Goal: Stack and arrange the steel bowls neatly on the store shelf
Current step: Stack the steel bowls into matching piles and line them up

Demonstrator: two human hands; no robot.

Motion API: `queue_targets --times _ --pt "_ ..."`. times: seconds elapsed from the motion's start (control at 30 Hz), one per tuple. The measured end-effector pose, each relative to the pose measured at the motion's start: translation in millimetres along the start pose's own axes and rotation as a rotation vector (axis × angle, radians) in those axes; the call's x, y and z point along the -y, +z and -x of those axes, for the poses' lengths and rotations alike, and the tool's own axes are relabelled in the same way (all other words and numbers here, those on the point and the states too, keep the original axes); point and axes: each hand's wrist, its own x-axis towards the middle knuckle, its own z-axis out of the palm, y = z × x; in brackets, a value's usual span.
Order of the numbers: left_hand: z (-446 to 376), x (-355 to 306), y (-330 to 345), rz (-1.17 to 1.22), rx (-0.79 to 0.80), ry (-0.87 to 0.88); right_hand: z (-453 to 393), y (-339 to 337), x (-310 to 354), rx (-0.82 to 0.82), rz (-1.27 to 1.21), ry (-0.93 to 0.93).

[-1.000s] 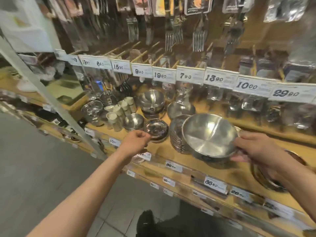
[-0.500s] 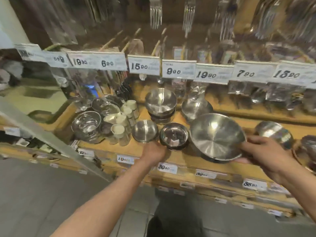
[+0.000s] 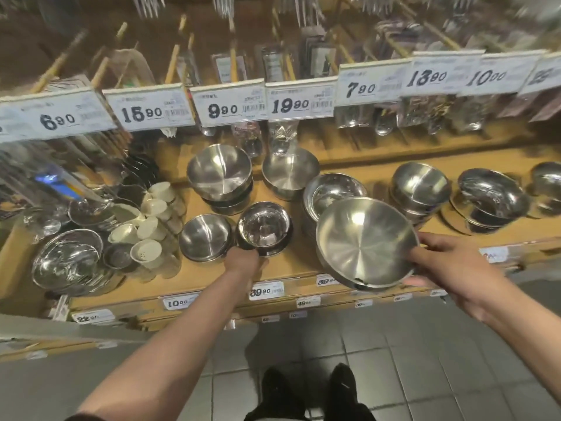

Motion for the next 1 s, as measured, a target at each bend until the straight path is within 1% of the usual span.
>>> queue_targets --times 0.13,0.27,0.5,0.63,0.77,0.9,1.0 --pt "-2.2 -4.1 -0.6 -0.005 -0.005 0.005 2.3 -0.2 -3.7 -0.012 0.028 0.010" --pt "7.1 -8.7 -3.7 0.030 0.047 -0.017 5.6 -4.6 -3.6 0.007 0.028 0.044" --pt "41.6 -20.6 -38.6 0.022 0.082 0.053 9.5 2.0 -8.7 0.053 0.039 0.050" --pt "59.2 -32.4 -70.5 0.013 0.051 0.086 8.0 29.4 -18.8 0.101 0.067 0.044" --pt "75.2 -46.5 -107.1 0.115 0.031 0.126 -1.0 68.6 -33.5 0.152 0.093 0.039" --pt "81.0 -57.8 -143.8 0.152 -0.041 0.163 -18.3 108.3 -50.2 0.153 0.082 0.055" --pt "81.4 -61.6 -167.1 0.180 -0.049 0.157 -34.1 138.8 -63.6 0.149 0.061 0.074"
